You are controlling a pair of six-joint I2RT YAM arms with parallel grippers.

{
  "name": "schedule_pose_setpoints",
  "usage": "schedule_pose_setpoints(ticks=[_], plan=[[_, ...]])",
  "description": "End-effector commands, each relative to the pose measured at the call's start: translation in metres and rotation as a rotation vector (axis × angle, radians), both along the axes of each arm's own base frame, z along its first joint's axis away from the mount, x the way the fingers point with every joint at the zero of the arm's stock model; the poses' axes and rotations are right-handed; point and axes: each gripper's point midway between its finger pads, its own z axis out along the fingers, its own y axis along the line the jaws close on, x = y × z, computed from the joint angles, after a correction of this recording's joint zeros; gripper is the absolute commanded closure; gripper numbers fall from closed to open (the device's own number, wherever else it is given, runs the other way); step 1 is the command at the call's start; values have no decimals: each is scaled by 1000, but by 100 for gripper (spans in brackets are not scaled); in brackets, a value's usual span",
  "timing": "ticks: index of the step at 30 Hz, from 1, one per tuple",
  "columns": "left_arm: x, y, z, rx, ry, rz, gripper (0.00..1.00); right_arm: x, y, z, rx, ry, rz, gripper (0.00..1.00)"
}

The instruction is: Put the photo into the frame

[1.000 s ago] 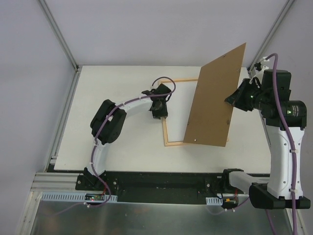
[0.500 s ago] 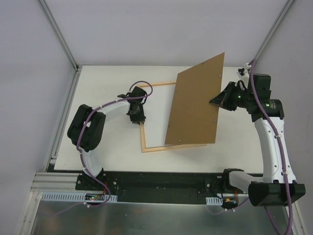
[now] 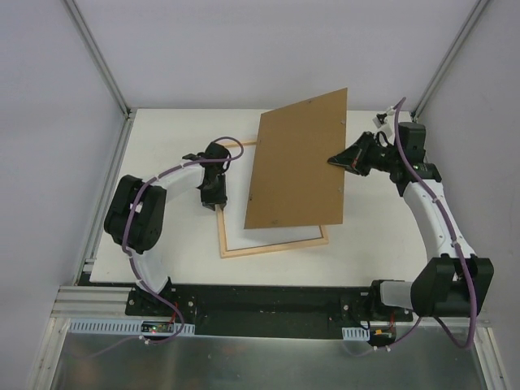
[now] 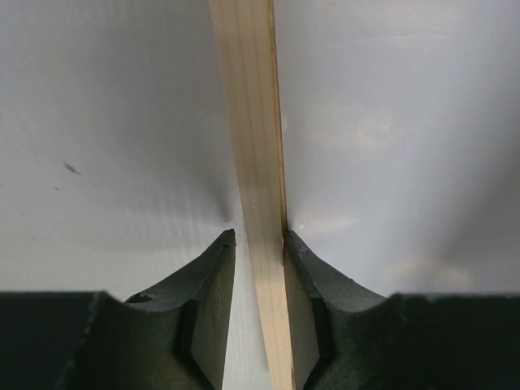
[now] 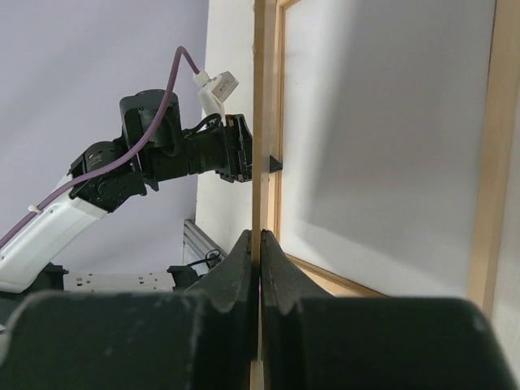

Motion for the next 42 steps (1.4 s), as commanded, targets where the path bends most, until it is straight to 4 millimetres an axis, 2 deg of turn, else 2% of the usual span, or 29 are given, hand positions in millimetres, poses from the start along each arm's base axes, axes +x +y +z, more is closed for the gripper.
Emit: schedule_pose_setpoints(ticks=[1, 4, 8, 11, 13, 15, 19, 21, 25, 32, 40, 42], plan=[[11, 25, 30, 36, -51, 32, 69, 13, 16, 35, 122, -164, 119, 100], [23, 31, 44, 14, -89, 93, 66, 20, 17, 25, 118, -156, 135, 100], [43, 21, 67, -59, -163, 147, 62, 27, 21, 9, 125, -128, 153, 100], [62, 20, 75, -77, -208, 202, 59, 32, 26, 0, 129, -124, 174, 100], [74, 28, 70, -85, -196, 281, 62, 36, 30, -8, 129, -111, 192, 100], [85, 39, 64, -96, -180, 370, 70, 39, 34, -16, 132, -95, 213, 99], [102, 45, 48, -90, -154, 433, 74, 48, 45, -27, 152, -57, 261, 100], [108, 48, 42, -86, -144, 462, 74, 50, 52, -36, 155, -33, 276, 100], [116, 64, 35, -45, -157, 532, 81, 54, 64, -49, 167, -4, 292, 100], [137, 56, 21, -94, -125, 498, 82, 56, 95, -63, 155, 29, 341, 100], [138, 56, 5, -119, -76, 494, 86, 59, 103, -78, 144, 62, 339, 100], [138, 50, 4, -147, -63, 491, 87, 60, 102, -81, 139, 68, 330, 100]])
